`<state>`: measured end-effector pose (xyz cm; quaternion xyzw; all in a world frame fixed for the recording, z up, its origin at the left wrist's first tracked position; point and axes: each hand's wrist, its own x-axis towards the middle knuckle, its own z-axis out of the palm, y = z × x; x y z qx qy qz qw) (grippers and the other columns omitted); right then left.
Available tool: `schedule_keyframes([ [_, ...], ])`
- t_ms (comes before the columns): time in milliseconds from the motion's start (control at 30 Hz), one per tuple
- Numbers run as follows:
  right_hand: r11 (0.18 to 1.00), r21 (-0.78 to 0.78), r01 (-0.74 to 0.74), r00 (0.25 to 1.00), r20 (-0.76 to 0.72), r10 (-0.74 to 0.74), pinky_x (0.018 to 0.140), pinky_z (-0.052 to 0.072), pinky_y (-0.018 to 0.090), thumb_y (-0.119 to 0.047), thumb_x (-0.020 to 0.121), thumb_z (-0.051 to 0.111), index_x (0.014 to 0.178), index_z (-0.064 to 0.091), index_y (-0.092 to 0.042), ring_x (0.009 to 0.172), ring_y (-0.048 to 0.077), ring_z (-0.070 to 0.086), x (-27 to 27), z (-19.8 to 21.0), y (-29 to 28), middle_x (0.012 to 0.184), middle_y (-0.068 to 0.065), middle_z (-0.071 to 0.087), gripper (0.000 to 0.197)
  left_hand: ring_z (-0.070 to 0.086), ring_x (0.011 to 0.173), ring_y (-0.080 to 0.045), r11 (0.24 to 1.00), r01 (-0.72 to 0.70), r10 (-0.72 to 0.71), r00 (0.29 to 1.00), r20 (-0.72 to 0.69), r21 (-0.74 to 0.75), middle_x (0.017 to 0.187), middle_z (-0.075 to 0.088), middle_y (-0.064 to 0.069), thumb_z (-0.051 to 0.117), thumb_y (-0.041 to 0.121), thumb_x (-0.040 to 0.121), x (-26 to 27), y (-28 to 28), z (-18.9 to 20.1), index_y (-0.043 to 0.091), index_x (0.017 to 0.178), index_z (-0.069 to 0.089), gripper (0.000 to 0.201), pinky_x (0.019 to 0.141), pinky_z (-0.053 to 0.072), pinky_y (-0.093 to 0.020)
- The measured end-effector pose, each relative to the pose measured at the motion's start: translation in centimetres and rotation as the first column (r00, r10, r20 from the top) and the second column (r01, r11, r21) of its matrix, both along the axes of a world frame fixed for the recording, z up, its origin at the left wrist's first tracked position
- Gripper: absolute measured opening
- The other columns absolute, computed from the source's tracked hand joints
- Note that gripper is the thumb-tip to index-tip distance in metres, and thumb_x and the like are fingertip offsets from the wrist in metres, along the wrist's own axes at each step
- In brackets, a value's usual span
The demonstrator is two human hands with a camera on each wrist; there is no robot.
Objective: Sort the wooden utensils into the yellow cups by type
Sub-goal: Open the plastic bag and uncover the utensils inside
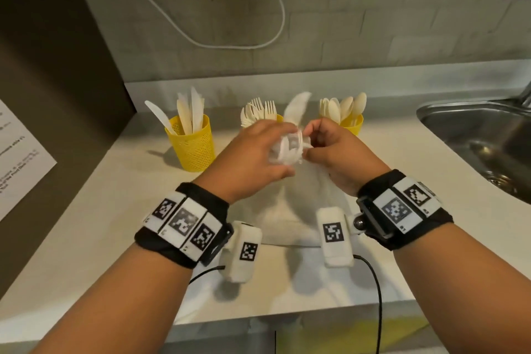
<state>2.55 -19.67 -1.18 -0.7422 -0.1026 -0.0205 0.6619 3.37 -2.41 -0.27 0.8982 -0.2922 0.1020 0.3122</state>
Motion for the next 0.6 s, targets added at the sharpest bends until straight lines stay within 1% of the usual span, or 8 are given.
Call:
schedule_keyframes([
  [100, 0.972, -0.233, 0.035, 0.999, 0.042, -0.026, 0.066, 0.043, 0.024, 0.010, 0.078, 0.050, 0.091, 0.054, -0.022, 0.073, 0.017, 0.049, 0.0, 0.5, -0.1, 0.080, 0.005, 0.053, 0.035, 0.059, 0.089, -0.012, 0.998, 0.020, -0.023, 0.998, -0.061, -0.052, 0.102, 0.065, 0.004, 0.074, 0.015, 0.074, 0.4, 0.0, 1.0, 0.029, 0.106, 0.062, 0.037, 0.070, 0.040, -0.012],
  [167, 0.943, -0.302, 0.139, 0.990, 0.050, -0.130, 0.055, 0.043, 0.013, 0.008, 0.081, 0.047, 0.091, 0.057, -0.021, 0.067, 0.011, 0.049, 0.0, 0.7, -0.9, 0.077, -0.001, 0.054, 0.033, 0.059, 0.079, -0.002, 0.994, 0.014, -0.024, 0.995, -0.100, -0.108, 0.088, 0.065, 0.009, 0.075, 0.010, 0.074, 0.5, 1.0, 1.9, 0.027, 0.085, 0.062, 0.024, 0.065, 0.040, -0.009],
  [233, 0.929, -0.304, 0.209, 0.977, 0.027, -0.211, 0.055, 0.044, 0.008, 0.008, 0.083, 0.043, 0.082, 0.059, -0.021, 0.068, 0.006, 0.052, -0.1, 0.9, -1.7, 0.076, -0.007, 0.057, 0.033, 0.055, 0.068, 0.006, 0.979, 0.018, -0.056, 0.981, -0.184, -0.203, 0.079, 0.064, 0.014, 0.077, 0.009, 0.071, 0.5, 2.3, 2.7, 0.029, 0.075, 0.062, 0.025, 0.062, 0.043, -0.008],
  [300, 0.947, -0.248, 0.206, 0.977, 0.005, -0.212, 0.071, 0.047, 0.017, 0.008, 0.083, 0.044, 0.078, 0.059, -0.024, 0.077, 0.011, 0.054, 0.0, 0.8, -2.3, 0.079, -0.007, 0.058, 0.036, 0.058, 0.070, 0.002, 0.942, 0.008, -0.107, 0.954, -0.280, -0.336, 0.076, 0.065, 0.015, 0.081, 0.016, 0.063, 0.4, 3.3, 3.3, 0.031, 0.074, 0.066, 0.025, 0.069, 0.050, -0.018],
  [400, 0.996, -0.084, -0.027, 0.999, 0.026, 0.029, 0.095, 0.046, 0.028, -0.006, 0.082, 0.061, 0.099, 0.057, -0.032, 0.106, 0.011, 0.056, -0.1, 1.6, -1.1, 0.106, -0.009, 0.059, 0.031, 0.061, 0.078, -0.005, 0.884, 0.068, -0.243, 0.912, -0.330, -0.462, 0.081, 0.067, 0.015, 0.080, 0.022, 0.059, 0.1, 2.9, 4.0, 0.033, 0.082, 0.067, 0.029, 0.078, 0.052, -0.026],
  [467, 0.968, -0.225, -0.111, 0.985, 0.103, 0.137, 0.091, 0.048, 0.027, -0.024, 0.078, 0.068, 0.101, 0.060, -0.038, 0.103, 0.007, 0.060, 0.0, 2.6, 0.1, 0.108, -0.010, 0.064, 0.028, 0.062, 0.077, -0.005, 0.814, 0.118, -0.333, 0.897, -0.291, -0.568, 0.080, 0.067, 0.012, 0.077, 0.020, 0.060, 0.0, 1.9, 4.4, 0.028, 0.088, 0.063, 0.033, 0.074, 0.052, -0.021],
  [500, 0.959, -0.277, -0.063, 0.984, 0.144, 0.107, 0.085, 0.050, 0.030, -0.028, 0.078, 0.068, 0.094, 0.064, -0.039, 0.093, 0.008, 0.062, 0.1, 3.1, 0.6, 0.099, -0.008, 0.068, 0.020, 0.063, 0.073, -0.005, 0.757, 0.112, -0.369, 0.886, -0.280, -0.643, 0.077, 0.068, 0.010, 0.075, 0.013, 0.062, 0.0, 1.6, 4.7, 0.025, 0.091, 0.060, 0.035, 0.070, 0.053, -0.019],
  [600, 0.985, -0.057, 0.161, 0.976, 0.155, -0.151, 0.067, 0.044, 0.036, -0.023, 0.075, 0.067, 0.067, 0.070, -0.030, 0.068, 0.019, 0.055, 0.6, 4.3, -0.3, 0.068, -0.003, 0.063, 0.011, 0.062, 0.060, -0.008, 0.535, 0.034, -0.455, 0.854, -0.254, -0.844, 0.068, 0.066, 0.005, 0.067, 0.000, 0.067, -0.1, 2.5, 5.7, 0.017, 0.094, 0.054, 0.035, 0.059, 0.053, -0.021],
])
